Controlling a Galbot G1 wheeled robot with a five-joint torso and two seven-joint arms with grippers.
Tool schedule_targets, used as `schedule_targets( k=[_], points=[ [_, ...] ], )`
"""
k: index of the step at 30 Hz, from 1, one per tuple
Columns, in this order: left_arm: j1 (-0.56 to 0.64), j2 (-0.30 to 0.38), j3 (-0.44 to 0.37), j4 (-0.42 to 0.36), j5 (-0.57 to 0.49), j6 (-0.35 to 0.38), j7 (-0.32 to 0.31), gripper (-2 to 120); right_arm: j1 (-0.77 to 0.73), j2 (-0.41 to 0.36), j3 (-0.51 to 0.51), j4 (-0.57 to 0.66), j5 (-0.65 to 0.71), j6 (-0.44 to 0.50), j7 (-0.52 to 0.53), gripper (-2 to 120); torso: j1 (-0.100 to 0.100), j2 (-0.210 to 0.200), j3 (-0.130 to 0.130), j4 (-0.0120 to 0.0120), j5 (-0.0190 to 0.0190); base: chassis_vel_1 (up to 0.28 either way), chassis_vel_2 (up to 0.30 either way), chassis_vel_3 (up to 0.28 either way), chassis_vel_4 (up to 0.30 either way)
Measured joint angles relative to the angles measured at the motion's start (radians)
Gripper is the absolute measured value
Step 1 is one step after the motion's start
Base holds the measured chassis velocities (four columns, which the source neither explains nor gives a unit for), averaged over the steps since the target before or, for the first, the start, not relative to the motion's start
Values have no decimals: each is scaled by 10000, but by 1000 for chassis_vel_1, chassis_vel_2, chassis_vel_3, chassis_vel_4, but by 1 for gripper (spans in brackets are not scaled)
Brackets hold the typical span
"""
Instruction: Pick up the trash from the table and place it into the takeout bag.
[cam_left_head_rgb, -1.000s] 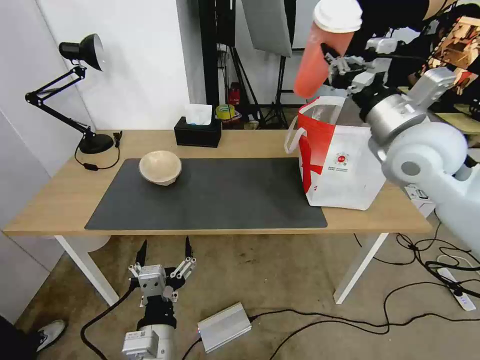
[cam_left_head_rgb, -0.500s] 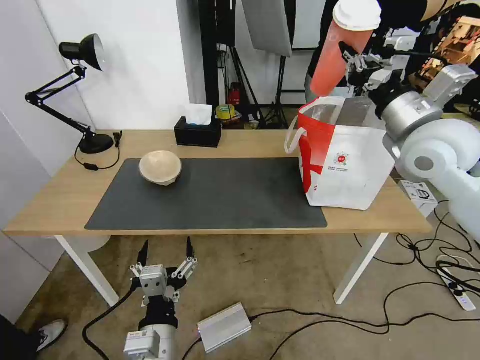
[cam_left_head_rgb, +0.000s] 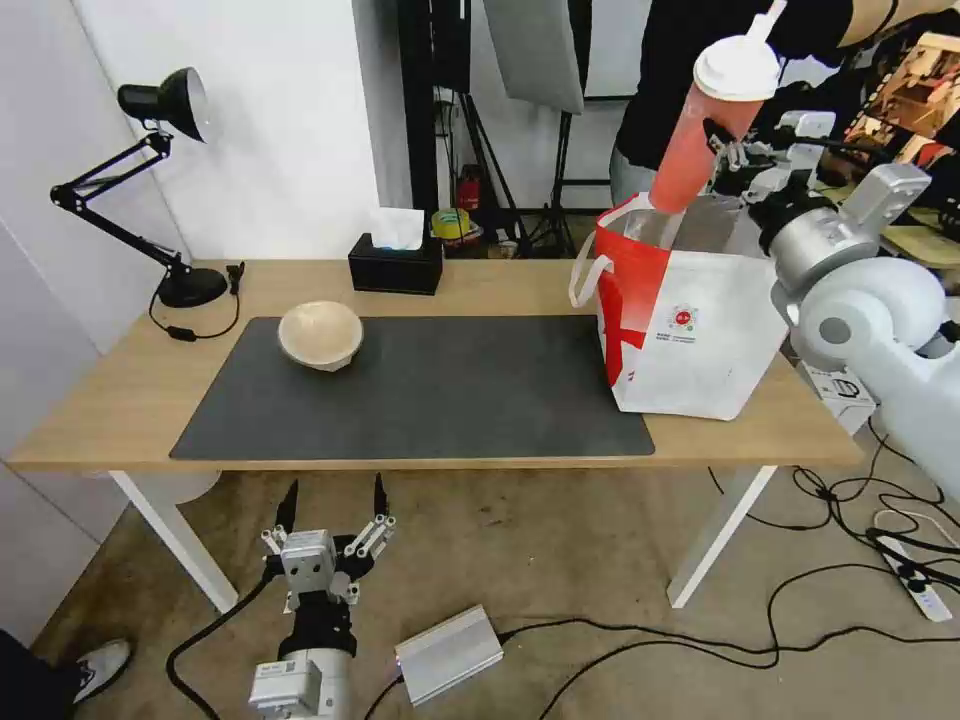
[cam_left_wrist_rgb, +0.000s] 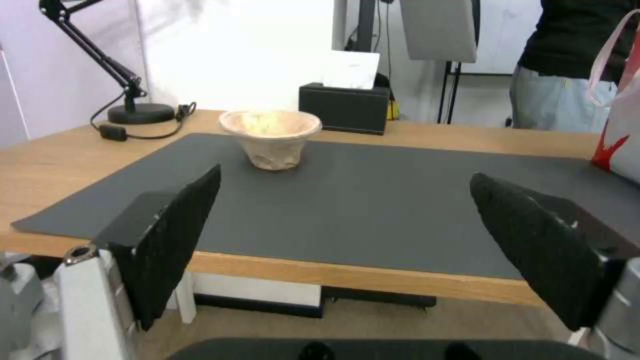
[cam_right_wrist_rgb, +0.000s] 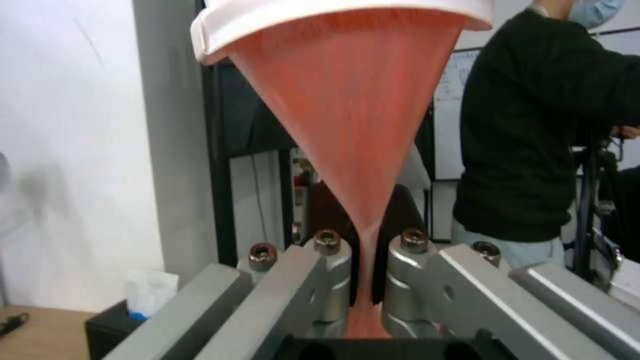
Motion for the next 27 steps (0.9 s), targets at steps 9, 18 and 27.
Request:
schedule_targets(
  k=[9,18,27],
  points=[
    [-10,-6,76,73,-9,-91,5,100,-446,104,-2,-683,-543,-20,-85,2,0,0,0,-1,0,0,0,0,0],
    [-20,85,93,76,-69,-181,11,100,-787,483,78,-1232,-843,-20,-74,2,0,0,0,-1,0,0,0,0,0],
    [-11,84,143,75,-70,-183,16,100,-557,877,-281,-1788,-978,-22,135,2,0,0,-1,0,-2,0,0,0,0]
  ],
)
